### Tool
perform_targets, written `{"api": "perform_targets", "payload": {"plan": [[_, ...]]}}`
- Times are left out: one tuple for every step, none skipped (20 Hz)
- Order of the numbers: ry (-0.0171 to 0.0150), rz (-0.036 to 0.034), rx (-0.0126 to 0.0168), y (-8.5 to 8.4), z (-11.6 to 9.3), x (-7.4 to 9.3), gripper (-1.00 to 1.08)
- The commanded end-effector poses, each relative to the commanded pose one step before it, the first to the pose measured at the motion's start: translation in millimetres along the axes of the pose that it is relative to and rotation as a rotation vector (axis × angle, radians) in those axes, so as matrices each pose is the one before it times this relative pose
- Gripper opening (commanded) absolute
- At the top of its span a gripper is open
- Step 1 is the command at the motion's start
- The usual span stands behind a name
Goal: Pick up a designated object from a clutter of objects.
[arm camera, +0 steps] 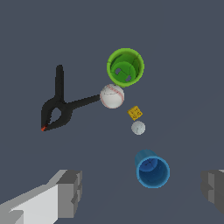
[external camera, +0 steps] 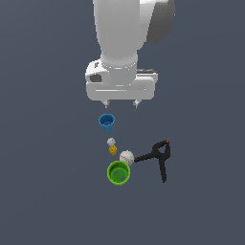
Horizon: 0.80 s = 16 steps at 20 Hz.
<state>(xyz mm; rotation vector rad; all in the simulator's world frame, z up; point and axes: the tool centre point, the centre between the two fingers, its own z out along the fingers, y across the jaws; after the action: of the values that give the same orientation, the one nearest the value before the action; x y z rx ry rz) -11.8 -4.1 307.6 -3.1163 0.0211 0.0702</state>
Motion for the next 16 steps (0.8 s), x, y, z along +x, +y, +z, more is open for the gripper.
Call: {"api": "perform_targets", "payload": {"plan": [[0.00000,0.00000,0.00000,0.01,0.00,0.00,0.28],[0.00010,-0.00115,-0.00033,-0.24,-0.14,0.14,0.28],[0.00027,-0.00318,-0.00088,-0.61,-0.39,0.41,0.28],[0.00049,-0.00534,-0.00150,-1.13,-0.67,0.62,0.28],[0.00071,-0.00660,-0.00189,-1.40,-0.89,0.71,0.28],[0.00072,-0.00533,-0.00159,-1.20,-0.80,0.45,0.28],[0.00067,-0.00355,-0.00113,-0.90,-0.63,0.14,0.28],[0.00052,-0.00151,-0.00057,-0.50,-0.39,-0.13,0.28],[0.00000,0.00000,0.00000,-0.17,0.02,-0.14,0.28],[0.00003,0.00067,0.00016,0.25,0.02,-0.01,0.28],[0.00000,0.00000,0.00000,0.26,-0.01,0.26,0.28],[-0.00113,-0.00125,0.00012,0.09,0.51,0.90,0.28],[-0.00084,-0.00176,-0.00011,0.18,0.31,1.06,0.28],[-0.00107,-0.00235,-0.00017,0.25,0.38,1.39,0.28],[-0.00133,-0.00287,-0.00019,0.30,0.49,1.69,0.28],[-0.00167,-0.00332,-0.00016,0.36,0.65,2.03,0.28]]}}
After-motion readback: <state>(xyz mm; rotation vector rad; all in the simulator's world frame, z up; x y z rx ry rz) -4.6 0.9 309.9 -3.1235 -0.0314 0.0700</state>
